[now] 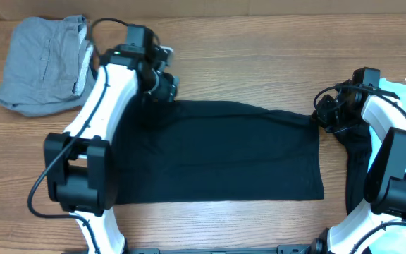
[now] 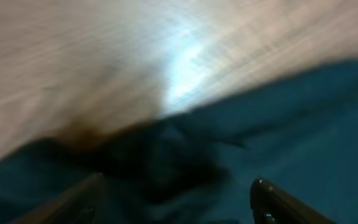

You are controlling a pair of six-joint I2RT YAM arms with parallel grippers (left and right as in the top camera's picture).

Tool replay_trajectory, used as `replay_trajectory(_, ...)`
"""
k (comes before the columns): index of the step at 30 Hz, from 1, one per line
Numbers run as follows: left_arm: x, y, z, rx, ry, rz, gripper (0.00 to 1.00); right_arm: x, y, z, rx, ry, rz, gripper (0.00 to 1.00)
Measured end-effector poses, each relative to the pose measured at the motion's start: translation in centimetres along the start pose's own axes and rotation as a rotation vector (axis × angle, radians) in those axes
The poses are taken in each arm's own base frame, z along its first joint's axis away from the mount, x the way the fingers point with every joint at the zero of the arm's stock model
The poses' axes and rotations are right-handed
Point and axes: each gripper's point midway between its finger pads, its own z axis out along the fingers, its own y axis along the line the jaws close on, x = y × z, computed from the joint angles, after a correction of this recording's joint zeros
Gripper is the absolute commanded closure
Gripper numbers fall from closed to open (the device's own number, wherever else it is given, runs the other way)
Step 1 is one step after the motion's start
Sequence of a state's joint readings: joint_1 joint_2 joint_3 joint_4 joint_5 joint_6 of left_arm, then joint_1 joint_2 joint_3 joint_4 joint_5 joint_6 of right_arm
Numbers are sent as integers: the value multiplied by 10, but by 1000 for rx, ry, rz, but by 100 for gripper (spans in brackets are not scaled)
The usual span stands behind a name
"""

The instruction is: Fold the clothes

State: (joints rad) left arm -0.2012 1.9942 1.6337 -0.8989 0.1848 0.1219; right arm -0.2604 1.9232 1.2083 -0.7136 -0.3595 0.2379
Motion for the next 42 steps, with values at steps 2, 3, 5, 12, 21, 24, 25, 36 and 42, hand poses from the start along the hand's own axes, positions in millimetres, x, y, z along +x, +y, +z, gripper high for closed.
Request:
replay_trajectory(2,8,-13,9,18,42,57,32,0,0,0,0,-1,-1,96)
replay_trajectory(3,11,-18,13,26,59,80,33,0,0,0,0,-2,-1,96)
replay_trajectory(5,17,-24,20,34,86,116,39,-1,0,0,0,-3,-2,96)
replay_trajectory(12,23,-9,28,-66,126,167,88,-1,0,0,-1,-3,-4,96)
replay_trajectory(21,33,8,24,-134,174,152,77,-2,1,0,-5,-6,-6,96)
replay_trajectory(24,33,9,24,-127,172,143,33,-2,1,0,-6,-9,-7,96)
replay_trajectory(25,32,7,24,-115,166,141,26,-2,1,0,-6,-9,-6,96)
replay_trajectory(36,22,-12,28,-50,121,192,27,-3,2,0,-7,-13,-8,96)
replay_trajectory(42,33,-26,40,-10,173,259,82,-4,2,0,-7,-14,-8,96)
